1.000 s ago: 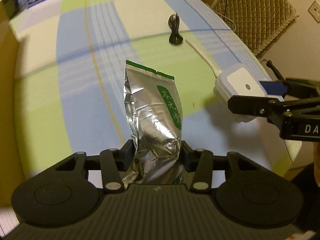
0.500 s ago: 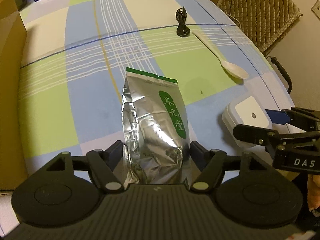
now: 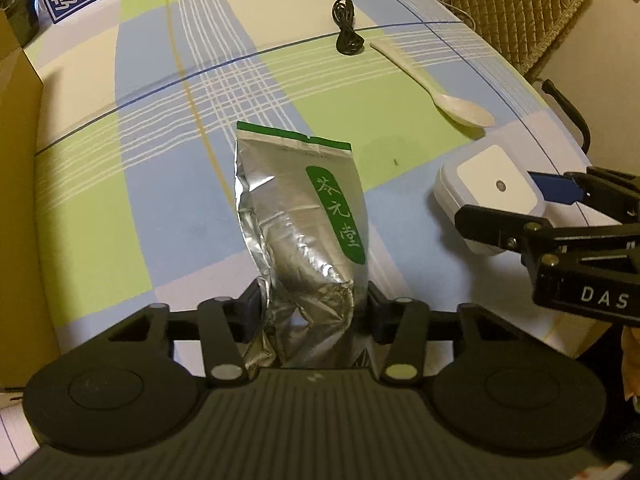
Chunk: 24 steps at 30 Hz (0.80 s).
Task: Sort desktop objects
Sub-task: 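Lift and carry the tea bag and night light toward the cardboard box with both tools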
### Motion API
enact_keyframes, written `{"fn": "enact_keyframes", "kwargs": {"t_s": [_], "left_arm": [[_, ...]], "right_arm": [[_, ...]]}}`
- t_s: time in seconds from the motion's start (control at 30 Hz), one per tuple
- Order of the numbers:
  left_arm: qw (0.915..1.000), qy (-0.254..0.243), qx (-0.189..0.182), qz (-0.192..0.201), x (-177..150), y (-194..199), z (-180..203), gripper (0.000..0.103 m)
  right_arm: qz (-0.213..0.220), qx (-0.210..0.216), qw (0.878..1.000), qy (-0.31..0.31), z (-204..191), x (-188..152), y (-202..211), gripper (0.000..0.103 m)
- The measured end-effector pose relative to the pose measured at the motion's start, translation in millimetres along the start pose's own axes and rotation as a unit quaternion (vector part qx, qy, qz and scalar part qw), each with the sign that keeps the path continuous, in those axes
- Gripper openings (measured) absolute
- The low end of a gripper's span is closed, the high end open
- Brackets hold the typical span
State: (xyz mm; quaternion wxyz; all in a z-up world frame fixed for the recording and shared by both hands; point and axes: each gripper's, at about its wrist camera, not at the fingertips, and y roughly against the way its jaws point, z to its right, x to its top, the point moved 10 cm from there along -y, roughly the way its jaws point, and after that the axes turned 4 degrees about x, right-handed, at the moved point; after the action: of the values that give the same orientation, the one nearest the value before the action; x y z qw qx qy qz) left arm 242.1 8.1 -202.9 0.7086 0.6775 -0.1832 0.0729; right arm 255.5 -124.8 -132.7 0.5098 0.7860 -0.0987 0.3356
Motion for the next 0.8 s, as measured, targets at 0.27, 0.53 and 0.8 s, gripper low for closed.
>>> {"fn": "enact_keyframes", "kwargs": {"t_s": [0.27, 0.53, 0.8], "left_arm": [[0.9998, 0.020, -0.003, 0.006, -8, 22, -1, 0.042], [0.9991, 0.034, 0.003, 0.026, -15, 57, -5, 0.042], [0.9977, 0.050, 0.003, 0.045, -23, 86, -5, 0.042]], "right_arm": [[0.003, 0.012, 1.000, -0.016, -13, -14, 18, 0.062], [0.015, 0.009, 1.000, -0.015, -30, -15, 43, 0.062], [0.027, 0.000, 1.000, 0.000, -43, -11, 67, 0.062]]}}
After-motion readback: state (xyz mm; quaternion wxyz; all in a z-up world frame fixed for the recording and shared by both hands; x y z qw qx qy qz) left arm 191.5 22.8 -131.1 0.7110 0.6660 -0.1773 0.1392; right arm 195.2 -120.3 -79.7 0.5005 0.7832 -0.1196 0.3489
